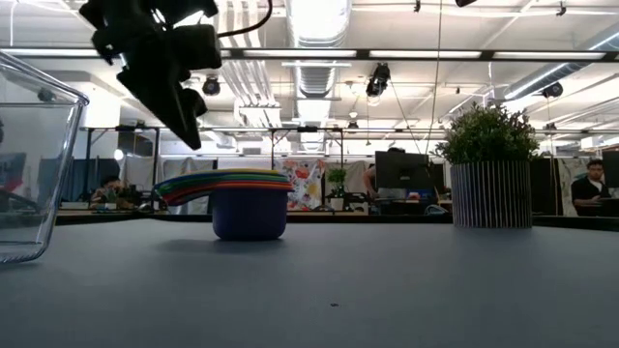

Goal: Nest measuring cups in basket
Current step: Put the nested measuring cups into the transparent bin

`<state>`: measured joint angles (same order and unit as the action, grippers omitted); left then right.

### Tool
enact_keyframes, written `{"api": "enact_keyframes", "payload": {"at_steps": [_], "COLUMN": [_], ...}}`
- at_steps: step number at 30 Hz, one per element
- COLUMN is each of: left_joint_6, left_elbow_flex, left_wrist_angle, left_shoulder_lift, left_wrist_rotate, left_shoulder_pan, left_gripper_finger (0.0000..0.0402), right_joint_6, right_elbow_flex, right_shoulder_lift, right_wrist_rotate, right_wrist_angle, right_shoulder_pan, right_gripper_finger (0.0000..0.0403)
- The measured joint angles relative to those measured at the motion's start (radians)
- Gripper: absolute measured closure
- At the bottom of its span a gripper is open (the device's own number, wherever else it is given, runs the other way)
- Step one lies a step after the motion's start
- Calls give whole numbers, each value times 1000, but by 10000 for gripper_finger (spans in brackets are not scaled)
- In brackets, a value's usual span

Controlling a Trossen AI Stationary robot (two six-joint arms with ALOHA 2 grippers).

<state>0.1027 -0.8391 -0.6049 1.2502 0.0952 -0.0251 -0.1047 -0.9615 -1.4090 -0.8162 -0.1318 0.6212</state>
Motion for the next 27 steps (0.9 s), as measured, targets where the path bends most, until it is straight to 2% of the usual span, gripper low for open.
{"api": "enact_keyframes", "payload": {"at_steps": [4, 9, 16, 22, 27], "left_joint_6": [-48, -69, -61, -60, -50], "left_elbow_flex": [-10, -32, -36, -79, -137], "left_wrist_angle": [0, 3, 2, -23, -63], "left_shoulder_lift": [40, 99, 207, 312, 383], "left_wrist_rotate": [-5, -78, -86, -96, -111], "left_shoulder_pan": [39, 71, 72, 72, 71], "left_gripper_finger": [132, 79, 21, 19, 62], "right_joint_6": [0, 0, -5, -7, -8], "right_elbow_flex": [0, 0, 1, 1, 1], "right_shoulder_lift": [0, -2, -5, -5, -5], "right_wrist_rotate": [-20, -23, -23, -23, -23], "right_wrist_angle": [0, 1, 11, 18, 18], "right_shoulder_pan": [0, 0, 0, 0, 0], "right_gripper_finger": [301, 301, 301, 301, 301]}}
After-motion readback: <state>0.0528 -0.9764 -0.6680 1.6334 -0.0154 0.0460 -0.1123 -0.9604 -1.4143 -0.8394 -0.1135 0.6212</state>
